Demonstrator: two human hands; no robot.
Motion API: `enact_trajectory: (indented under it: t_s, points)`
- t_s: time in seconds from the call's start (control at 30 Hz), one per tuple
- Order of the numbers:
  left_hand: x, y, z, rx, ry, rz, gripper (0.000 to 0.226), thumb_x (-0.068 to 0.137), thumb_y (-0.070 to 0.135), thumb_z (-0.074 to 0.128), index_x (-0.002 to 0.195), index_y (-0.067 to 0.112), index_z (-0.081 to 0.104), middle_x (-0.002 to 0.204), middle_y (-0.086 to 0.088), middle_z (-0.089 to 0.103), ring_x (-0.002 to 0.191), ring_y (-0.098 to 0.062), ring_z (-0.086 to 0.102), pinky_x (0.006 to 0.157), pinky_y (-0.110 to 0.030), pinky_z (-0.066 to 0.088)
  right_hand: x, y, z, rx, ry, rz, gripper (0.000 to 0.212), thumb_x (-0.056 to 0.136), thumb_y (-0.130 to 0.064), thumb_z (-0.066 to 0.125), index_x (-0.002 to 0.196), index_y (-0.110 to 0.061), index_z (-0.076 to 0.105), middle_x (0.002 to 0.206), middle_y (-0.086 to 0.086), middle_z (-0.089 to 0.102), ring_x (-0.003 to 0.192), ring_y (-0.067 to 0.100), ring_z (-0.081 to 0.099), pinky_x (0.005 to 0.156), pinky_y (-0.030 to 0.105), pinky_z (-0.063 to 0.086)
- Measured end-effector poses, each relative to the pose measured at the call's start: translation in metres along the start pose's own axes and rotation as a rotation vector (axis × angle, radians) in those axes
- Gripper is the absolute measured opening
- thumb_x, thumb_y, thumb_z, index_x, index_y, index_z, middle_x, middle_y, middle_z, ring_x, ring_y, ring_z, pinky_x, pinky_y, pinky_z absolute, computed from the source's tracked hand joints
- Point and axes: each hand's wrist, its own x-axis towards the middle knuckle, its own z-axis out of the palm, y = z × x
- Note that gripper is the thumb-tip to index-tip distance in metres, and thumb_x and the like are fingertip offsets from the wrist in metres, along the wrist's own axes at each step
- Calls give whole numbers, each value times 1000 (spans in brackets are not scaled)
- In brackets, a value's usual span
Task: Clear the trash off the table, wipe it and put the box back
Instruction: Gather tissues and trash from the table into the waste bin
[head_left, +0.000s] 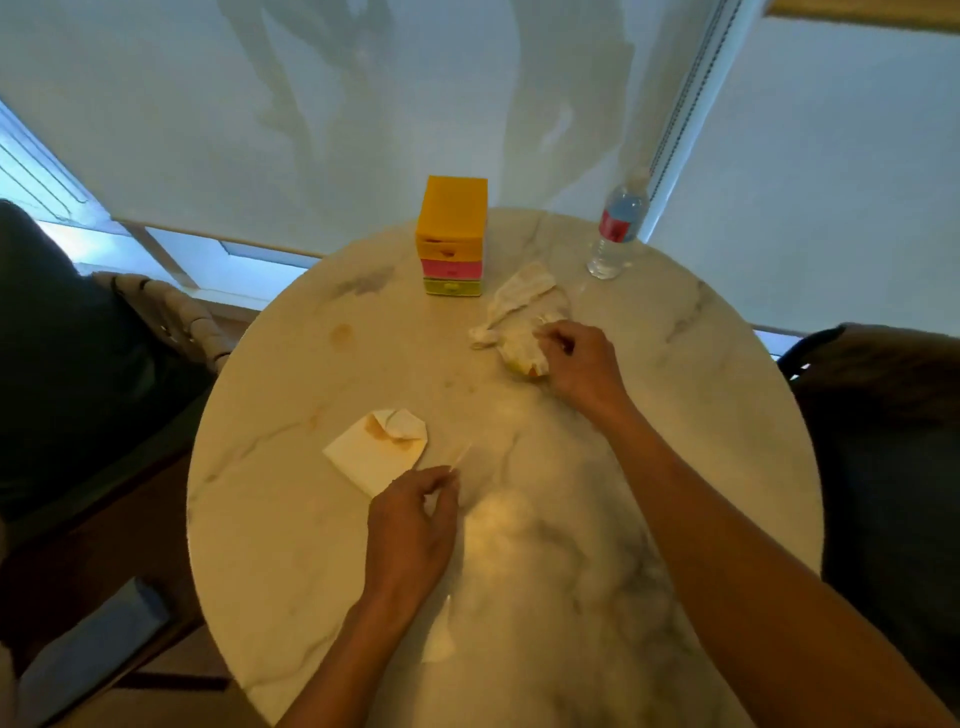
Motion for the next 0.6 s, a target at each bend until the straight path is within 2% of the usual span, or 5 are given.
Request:
enact_trajectory:
  t_s: [0.13,0.27,0.37,0.47,0.6]
  points:
    - [-39,-6,-5,44,-108,154,19,90,15,62,107,18,71,96,11,68,85,0,60,80,-18,49,-88,17,-35,225,29,142,23,94,-9,55,112,-17,66,94,6,68,75,12,63,70,30,54]
    - [-89,1,2,33,-296,242,27,89,8,63,103,31,67,85,28,59,83,5,59,72,-7,46,-188,48,-82,406,154,324,22,87,-7,66,108,-13,61,87,4,68,65,5,65,58,19,54]
    - [-133,17,22,-13,-460,284,33,89,12,62,103,43,59,82,27,62,82,5,61,72,-6,46,-258,90,-120,454,321,477,21,83,-10,71,102,-14,60,89,6,69,70,11,66,58,17,52]
    - [-179,24,54,-34,-597,292,28,90,14,61,91,42,53,70,8,63,69,-8,60,61,-18,48,-321,139,-152,442,465,603,17,86,-3,66,101,-6,58,87,9,68,68,14,65,56,17,53]
    - [-241,16,105,61,-764,355,21,90,15,58,83,34,54,68,12,56,68,-5,56,61,-12,42,-396,227,-164,429,427,735,8,88,-5,64,93,-10,61,91,8,72,76,15,68,69,27,55]
